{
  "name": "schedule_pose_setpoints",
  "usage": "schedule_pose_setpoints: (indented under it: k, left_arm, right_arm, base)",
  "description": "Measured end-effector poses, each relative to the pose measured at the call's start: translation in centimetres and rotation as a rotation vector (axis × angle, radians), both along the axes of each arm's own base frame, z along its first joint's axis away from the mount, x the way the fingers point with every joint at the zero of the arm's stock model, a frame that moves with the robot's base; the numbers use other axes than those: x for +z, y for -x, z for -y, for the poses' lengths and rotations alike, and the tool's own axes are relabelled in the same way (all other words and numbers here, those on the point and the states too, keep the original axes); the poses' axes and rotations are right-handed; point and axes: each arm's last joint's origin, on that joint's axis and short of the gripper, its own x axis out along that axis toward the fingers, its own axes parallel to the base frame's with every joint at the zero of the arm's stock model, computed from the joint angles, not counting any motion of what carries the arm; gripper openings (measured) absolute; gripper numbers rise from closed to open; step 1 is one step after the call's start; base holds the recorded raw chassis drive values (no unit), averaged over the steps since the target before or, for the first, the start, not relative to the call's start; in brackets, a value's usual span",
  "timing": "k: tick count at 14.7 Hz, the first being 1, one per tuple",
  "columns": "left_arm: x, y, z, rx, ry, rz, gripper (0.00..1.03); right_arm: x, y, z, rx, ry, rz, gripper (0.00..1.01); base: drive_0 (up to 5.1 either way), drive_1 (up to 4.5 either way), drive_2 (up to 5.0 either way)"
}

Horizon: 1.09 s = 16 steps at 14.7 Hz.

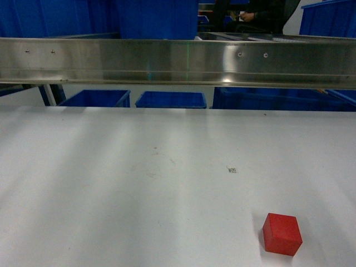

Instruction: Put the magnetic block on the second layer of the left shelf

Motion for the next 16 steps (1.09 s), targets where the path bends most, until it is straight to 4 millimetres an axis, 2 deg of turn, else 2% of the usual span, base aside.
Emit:
schedule_pose_setpoints:
  k: [6,7,9,10,11,12,14,15,16]
  left_arm:
    - [0.0,0.0,0.0,0.0,0.0,0.0,0.98]
    - [0.0,0.0,0.0,0.0,0.0,0.0,0.98]
    - [0.0,0.0,0.0,0.0,0.0,0.0,0.98]
    - [0.0,0.0,0.0,0.0,0.0,0.0,0.98]
    - [0.0,0.0,0.0,0.0,0.0,0.0,0.98]
    - [0.0,0.0,0.0,0.0,0.0,0.0,0.98]
    - [0.0,0.0,0.0,0.0,0.0,0.0,0.98]
    - [0.0,0.0,0.0,0.0,0.0,0.0,0.98]
    - [0.0,0.0,0.0,0.0,0.0,0.0,0.98]
  right_arm:
    - [0.0,-0.1,-0.1,-0.005,-0.015,0.0,0.98]
    - [0.3,-1.1,-0.8,0.011,-0.057,0.003,0.98]
    - [0.8,-5.0,-2.6,0.045,-0.131,-0.123,0.98]
    - [2.3,-10.1,-4.3,0.035,-0.187,-0.212,0.98]
    - [1.7,-13.5,-5.7,0.018,-0.204,-0.33,0.98]
    - [-0.3,-15.9,-7.3,0.002,-0.184,-0.463,0.98]
    - [-3.3,-18.0,-10.1,0.011,-0.131,-0.613,0.98]
    - [-3.6,-18.7,-11.8,0.027,-0.118,-0.625,0.98]
    - [-4.0,-18.6,-12.7,0.03,-0.113,-0.64,0.98]
  base:
    - [0.0,0.0,0.0]
    - [0.0,0.0,0.0]
    - [0.0,0.0,0.0]
    - [0.0,0.0,0.0]
    - [0.0,0.0,0.0]
    - [0.0,0.0,0.0]
    - [0.0,0.0,0.0]
    - [0.0,0.0,0.0]
    - [0.0,0.0,0.0]
